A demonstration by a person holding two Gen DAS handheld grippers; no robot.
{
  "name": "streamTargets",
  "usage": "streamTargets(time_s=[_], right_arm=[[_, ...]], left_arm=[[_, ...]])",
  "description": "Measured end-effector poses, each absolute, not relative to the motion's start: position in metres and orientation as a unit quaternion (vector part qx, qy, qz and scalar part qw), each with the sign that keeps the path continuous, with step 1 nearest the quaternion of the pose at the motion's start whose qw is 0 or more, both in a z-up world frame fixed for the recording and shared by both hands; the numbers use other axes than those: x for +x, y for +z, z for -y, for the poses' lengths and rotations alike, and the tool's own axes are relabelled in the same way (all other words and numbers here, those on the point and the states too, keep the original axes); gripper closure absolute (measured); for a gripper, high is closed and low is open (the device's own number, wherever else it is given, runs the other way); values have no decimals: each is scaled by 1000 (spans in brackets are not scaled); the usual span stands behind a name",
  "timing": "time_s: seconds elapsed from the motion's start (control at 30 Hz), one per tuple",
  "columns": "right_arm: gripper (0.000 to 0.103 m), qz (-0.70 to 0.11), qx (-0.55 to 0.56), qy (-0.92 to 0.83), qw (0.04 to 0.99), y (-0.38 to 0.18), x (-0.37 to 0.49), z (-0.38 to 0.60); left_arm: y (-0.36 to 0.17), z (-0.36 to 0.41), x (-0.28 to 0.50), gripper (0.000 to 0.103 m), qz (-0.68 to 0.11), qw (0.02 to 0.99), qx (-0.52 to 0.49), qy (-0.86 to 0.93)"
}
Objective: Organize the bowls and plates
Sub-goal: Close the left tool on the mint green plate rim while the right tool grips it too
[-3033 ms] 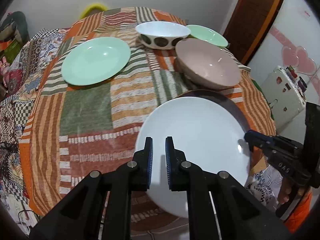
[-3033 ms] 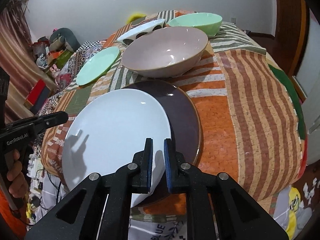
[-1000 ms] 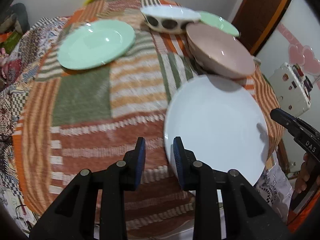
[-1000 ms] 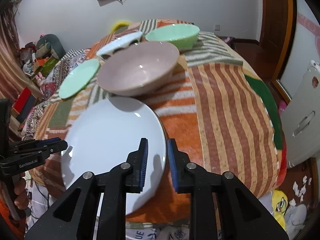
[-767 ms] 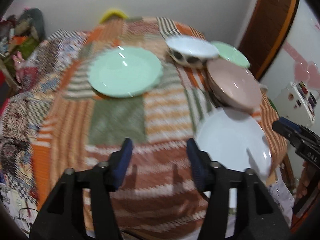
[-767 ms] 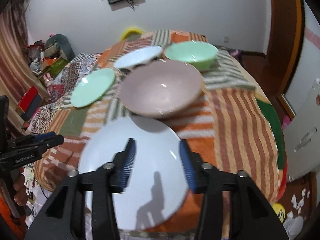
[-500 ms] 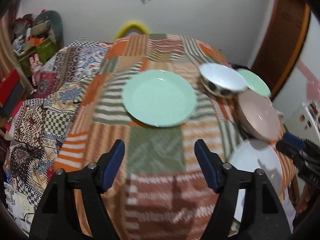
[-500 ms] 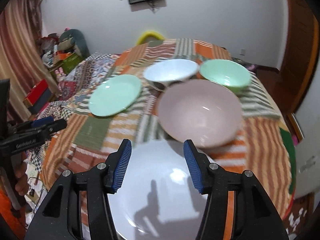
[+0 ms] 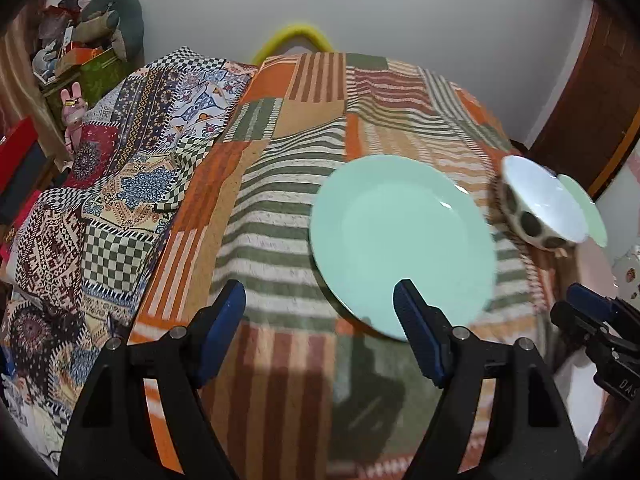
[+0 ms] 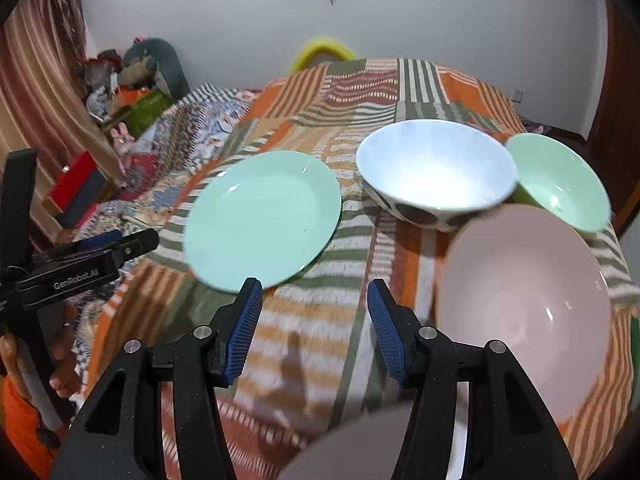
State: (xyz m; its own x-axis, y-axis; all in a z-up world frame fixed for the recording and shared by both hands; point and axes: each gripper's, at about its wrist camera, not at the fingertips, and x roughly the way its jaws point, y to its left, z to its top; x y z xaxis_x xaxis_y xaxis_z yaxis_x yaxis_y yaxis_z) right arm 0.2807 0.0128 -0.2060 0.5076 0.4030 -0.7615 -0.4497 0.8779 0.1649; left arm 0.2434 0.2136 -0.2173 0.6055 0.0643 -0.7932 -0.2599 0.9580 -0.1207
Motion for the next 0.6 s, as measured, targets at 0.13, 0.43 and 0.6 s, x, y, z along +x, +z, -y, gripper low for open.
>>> streamTargets(time_s=[0.13,0.43,0.6], right_arm=[[52,-453,-18,242,858,-219,305,-20],[52,-451,-30,249,856,-221,317,-35],[57,-467,-38,246,849,-232,327,-47]], left_arm=[[-233,-223,262,42,-443,885,-117,85],[-250,-235,295,64,-450,881,-129,68],[-252,-234,304,71,-453,880,-129,62]])
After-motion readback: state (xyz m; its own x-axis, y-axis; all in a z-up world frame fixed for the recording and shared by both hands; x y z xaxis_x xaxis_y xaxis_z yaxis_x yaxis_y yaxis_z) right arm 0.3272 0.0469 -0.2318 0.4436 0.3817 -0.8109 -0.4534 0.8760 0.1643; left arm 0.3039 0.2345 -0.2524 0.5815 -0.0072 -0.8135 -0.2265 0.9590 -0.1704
